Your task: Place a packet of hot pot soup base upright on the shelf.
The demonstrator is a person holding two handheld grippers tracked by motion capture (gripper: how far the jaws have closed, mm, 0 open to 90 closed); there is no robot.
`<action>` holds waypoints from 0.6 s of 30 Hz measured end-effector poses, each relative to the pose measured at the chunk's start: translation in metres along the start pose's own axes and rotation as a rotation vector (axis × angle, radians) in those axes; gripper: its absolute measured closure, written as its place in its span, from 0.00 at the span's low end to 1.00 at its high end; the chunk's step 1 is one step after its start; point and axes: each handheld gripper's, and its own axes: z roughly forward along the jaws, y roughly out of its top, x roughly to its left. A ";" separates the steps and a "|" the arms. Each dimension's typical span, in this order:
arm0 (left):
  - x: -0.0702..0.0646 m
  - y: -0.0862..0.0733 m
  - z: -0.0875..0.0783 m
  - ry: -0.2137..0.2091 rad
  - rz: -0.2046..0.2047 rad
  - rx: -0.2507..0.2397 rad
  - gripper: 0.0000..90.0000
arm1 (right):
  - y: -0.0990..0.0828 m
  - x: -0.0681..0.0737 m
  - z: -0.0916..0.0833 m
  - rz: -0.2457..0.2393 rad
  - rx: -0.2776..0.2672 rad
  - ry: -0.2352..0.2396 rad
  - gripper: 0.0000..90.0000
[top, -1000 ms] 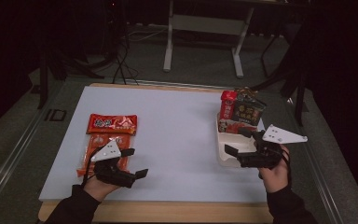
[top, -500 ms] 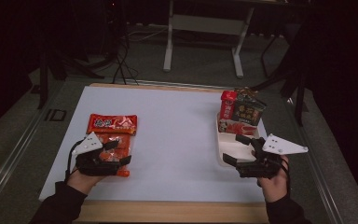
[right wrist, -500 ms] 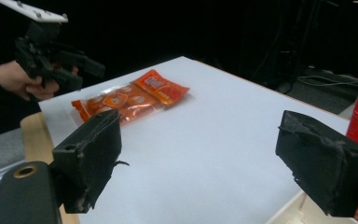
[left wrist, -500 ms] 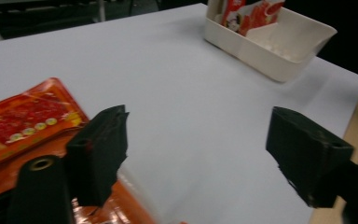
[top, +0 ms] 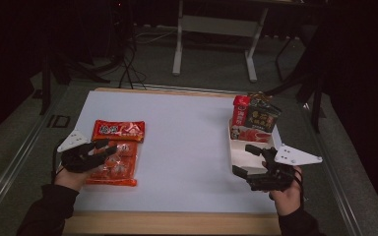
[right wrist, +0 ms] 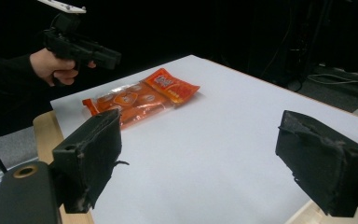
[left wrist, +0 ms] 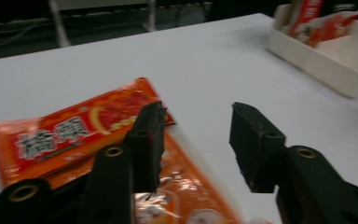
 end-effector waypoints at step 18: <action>0.055 -0.031 0.022 0.173 -0.074 0.150 1.00 | 0.000 0.003 0.005 -0.017 0.016 0.036 0.16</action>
